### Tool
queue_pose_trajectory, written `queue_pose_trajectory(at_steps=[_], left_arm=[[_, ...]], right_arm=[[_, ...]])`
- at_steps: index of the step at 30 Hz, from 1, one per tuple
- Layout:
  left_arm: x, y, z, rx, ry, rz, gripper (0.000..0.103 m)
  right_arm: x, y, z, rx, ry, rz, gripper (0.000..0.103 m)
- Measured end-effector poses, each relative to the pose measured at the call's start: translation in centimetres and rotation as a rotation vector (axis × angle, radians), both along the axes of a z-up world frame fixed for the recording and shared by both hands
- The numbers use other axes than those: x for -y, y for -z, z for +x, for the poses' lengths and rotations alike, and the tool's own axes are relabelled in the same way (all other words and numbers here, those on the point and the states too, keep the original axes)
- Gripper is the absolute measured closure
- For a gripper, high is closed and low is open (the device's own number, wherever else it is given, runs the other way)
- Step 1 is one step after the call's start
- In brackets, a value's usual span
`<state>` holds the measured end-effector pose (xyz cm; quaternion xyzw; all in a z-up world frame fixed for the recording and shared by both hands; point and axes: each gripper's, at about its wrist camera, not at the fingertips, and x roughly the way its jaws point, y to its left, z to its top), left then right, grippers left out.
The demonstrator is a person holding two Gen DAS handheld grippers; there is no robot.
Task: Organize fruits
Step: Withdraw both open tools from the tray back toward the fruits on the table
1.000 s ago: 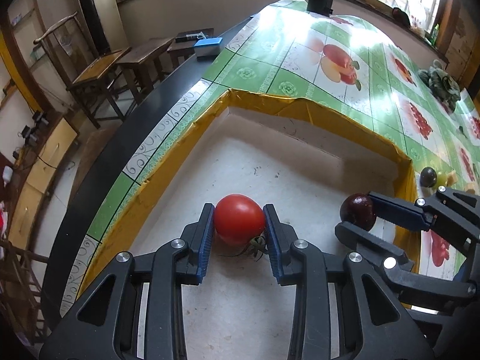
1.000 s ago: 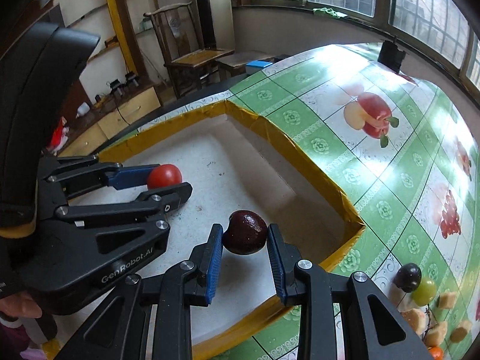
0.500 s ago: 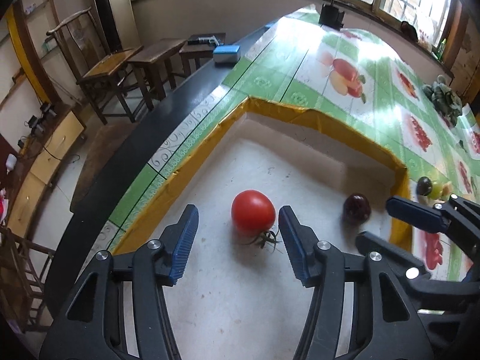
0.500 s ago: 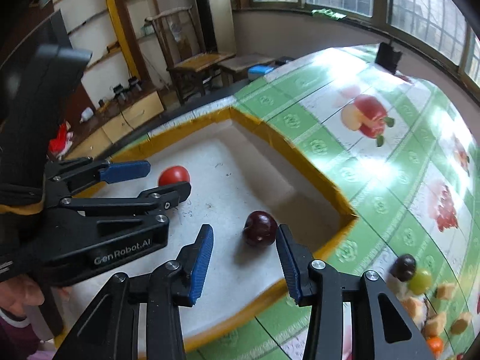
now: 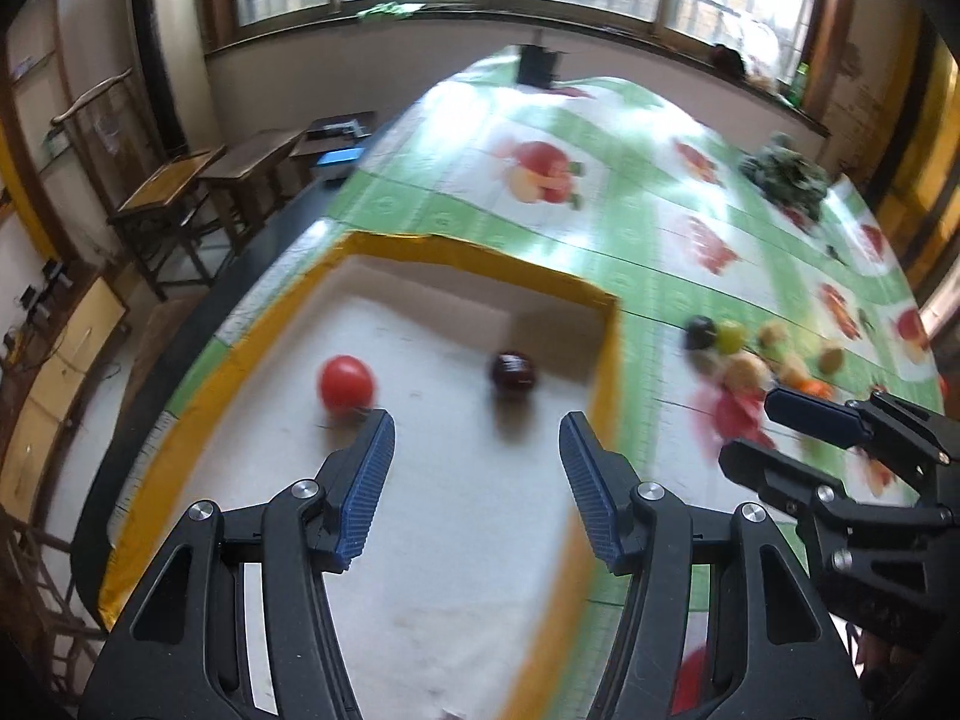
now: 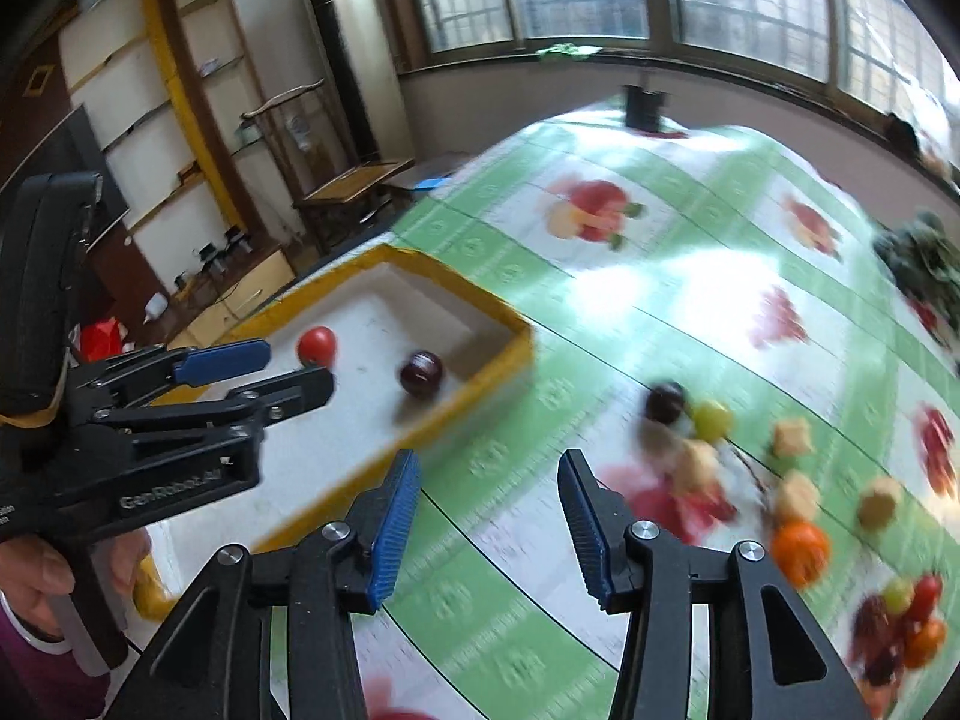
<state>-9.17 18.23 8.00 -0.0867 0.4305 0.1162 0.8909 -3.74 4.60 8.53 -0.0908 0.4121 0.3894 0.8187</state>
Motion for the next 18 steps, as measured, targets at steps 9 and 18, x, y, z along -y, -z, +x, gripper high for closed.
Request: queue_pose_trajectory(at_steps=[9, 18], left_arm=[[5.5, 0.3, 0.5, -0.008, 0.106, -0.024, 0.045], [8.9, 1.4, 1.3, -0.025, 0.149, -0.006, 0.045]], right_arm=[[8.5, 1.6, 0.1, -0.03, 0.156, -0.01, 0.056], [13.6, 2.4, 0.0, -0.043, 0.248, -0.003, 0.056]])
